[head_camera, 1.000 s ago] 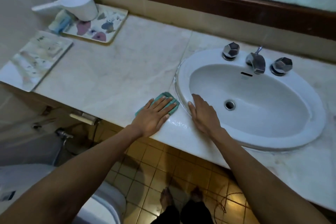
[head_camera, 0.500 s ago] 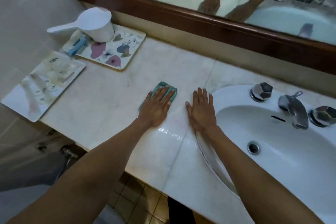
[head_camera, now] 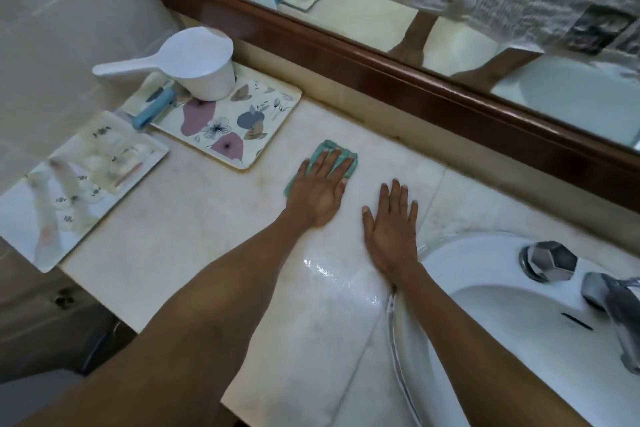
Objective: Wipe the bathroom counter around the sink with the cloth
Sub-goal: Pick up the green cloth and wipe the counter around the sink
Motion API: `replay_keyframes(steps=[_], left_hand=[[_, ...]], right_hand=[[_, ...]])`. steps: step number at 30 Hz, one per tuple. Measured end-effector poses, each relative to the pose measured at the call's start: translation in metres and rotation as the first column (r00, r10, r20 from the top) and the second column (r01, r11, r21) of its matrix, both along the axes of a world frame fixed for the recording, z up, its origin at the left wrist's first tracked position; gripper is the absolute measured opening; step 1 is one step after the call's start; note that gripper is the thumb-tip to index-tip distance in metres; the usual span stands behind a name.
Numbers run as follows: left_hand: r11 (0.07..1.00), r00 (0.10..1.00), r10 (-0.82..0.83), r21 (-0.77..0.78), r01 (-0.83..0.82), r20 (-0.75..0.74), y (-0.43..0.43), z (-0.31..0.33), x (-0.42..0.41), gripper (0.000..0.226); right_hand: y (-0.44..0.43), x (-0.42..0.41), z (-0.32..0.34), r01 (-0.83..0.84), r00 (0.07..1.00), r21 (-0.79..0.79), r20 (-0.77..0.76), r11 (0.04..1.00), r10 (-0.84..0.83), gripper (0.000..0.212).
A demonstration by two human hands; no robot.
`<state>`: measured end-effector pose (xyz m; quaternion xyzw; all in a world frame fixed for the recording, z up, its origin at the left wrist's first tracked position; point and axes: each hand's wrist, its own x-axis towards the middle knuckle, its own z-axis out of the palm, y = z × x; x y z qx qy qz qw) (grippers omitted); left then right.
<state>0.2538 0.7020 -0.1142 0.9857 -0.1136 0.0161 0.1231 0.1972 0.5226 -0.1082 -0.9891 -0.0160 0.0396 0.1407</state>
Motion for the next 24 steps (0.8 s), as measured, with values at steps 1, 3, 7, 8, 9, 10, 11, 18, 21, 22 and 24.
replay_keyframes(steps=[1,3,7,8,9,10,11,18,21,22,24], left_hand=[[1.0,1.0,0.0,-0.002,0.0,-0.009,0.001,0.0,0.002,0.058],[1.0,0.999,-0.007,0.005,0.008,-0.049,0.002,0.002,0.003,0.057],[0.993,0.967,-0.106,-0.067,0.093,-0.23,0.011,0.022,0.007,0.057],[0.988,0.949,-0.129,-0.12,0.098,-0.288,0.016,0.032,0.006,0.058],[0.98,0.929,-0.138,-0.184,0.077,-0.343,0.024,0.044,0.003,0.058],[0.967,0.917,-0.128,-0.251,0.031,-0.378,0.034,0.054,-0.001,0.056],[0.948,0.916,-0.104,-0.317,-0.027,-0.387,0.048,0.066,-0.007,0.053],[0.814,0.934,0.225,-0.473,-0.337,-0.277,0.198,0.114,-0.075,0.029],[0.777,0.89,0.377,-0.435,-0.455,-0.256,0.266,0.12,-0.095,0.028],[0.749,0.869,0.434,-0.441,-0.495,-0.237,0.287,0.121,-0.102,0.028],[0.664,0.808,0.554,-0.479,-0.575,-0.202,0.33,0.12,-0.117,0.026]], right_hand=[[0.0,0.0,-0.002,0.004,1.0,-0.002,0.001,1.0,-0.004,0.065],[0.001,-0.001,-0.003,0.01,1.0,-0.005,-0.004,1.0,-0.01,0.065],[0.007,0.001,0.009,0.038,0.999,-0.001,-0.035,0.999,-0.038,0.063],[0.011,0.002,0.015,0.057,0.997,0.022,-0.044,0.998,-0.056,0.06],[0.016,0.003,0.023,0.079,0.996,0.059,-0.039,0.995,-0.077,0.056],[0.024,0.005,0.032,0.104,0.995,0.109,-0.017,0.989,-0.103,0.051],[0.034,0.007,0.041,0.127,0.992,0.163,0.006,0.978,-0.13,0.045],[0.146,0.018,0.082,0.104,0.988,0.335,0.072,0.936,-0.135,0.026],[0.205,0.027,0.095,-0.024,0.996,0.342,0.093,0.939,-0.009,0.025],[0.225,0.03,0.098,-0.074,0.995,0.331,0.09,0.941,0.046,0.024],[0.267,0.036,0.103,-0.16,0.987,0.326,0.061,0.932,0.149,0.024]])
